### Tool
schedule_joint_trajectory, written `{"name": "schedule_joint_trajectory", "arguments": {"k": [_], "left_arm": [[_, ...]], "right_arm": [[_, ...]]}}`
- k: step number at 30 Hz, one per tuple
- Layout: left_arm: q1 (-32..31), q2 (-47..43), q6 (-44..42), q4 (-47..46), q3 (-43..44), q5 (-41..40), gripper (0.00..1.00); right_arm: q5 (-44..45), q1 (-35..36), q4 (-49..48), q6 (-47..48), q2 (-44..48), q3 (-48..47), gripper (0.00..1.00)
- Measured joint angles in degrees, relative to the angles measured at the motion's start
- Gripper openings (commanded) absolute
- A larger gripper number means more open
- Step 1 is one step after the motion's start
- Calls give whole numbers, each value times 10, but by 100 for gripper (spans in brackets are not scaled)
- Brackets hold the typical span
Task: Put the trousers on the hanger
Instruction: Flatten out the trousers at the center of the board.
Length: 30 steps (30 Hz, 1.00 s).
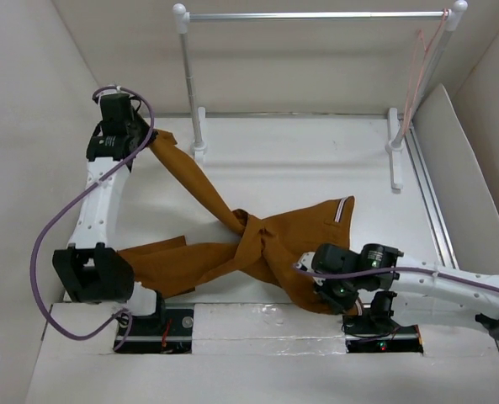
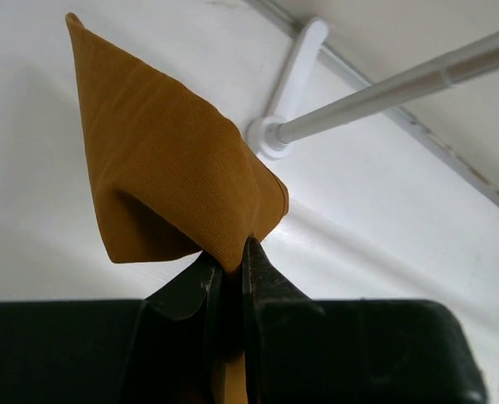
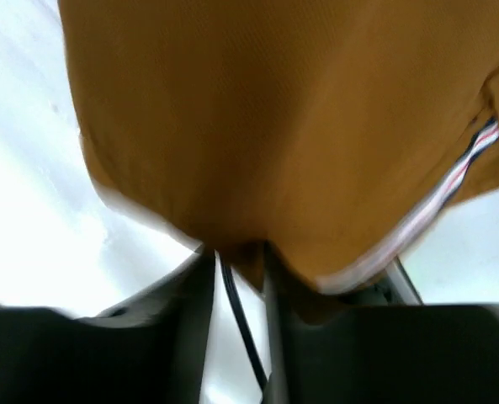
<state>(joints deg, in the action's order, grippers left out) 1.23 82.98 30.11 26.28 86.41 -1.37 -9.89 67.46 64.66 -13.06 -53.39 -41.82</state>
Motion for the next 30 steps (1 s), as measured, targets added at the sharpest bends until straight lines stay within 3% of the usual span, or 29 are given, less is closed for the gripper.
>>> {"name": "schedule_joint_trajectory", "arguments": {"k": [1,2,4,7,11,15,19,22,25,27,28,30], "left_arm": [[0,3,-3,5,1,-7,0],[0,26,-4,6,5,-9,0],[1,53,-10,8,8,-20,0],[3,99,-23,10,10,-21,11],[4,146,-44,12,7,-7,56],[-4,134,-58,11,-2,10,53],[-16,75,-63,9,-33,24,63],[-20,7,-61,3,-82,58,65],[-35,-69,-61,-2,-155,102,65],[-78,-108,-66,1,-194,130,69],[-113,-120,-70,2,-206,141,69],[-186,-131,-74,-2,-220,165,70]], "right_arm": [[2,2,19,-9,0,-2,78],[3,5,22,-10,0,-13,78],[17,5,39,-26,1,-44,92],[65,-9,30,-37,0,-125,90],[131,-148,-69,-21,-12,-172,91],[145,-369,-209,9,-44,-105,97],[116,-572,-314,31,-99,-37,100],[62,-653,-374,41,-161,-31,100],[-8,-668,-434,51,-228,-31,100],[-56,-666,-466,54,-268,-31,96],[-77,-666,-483,54,-286,-29,80],[-107,-667,-517,52,-306,-17,31]]}}
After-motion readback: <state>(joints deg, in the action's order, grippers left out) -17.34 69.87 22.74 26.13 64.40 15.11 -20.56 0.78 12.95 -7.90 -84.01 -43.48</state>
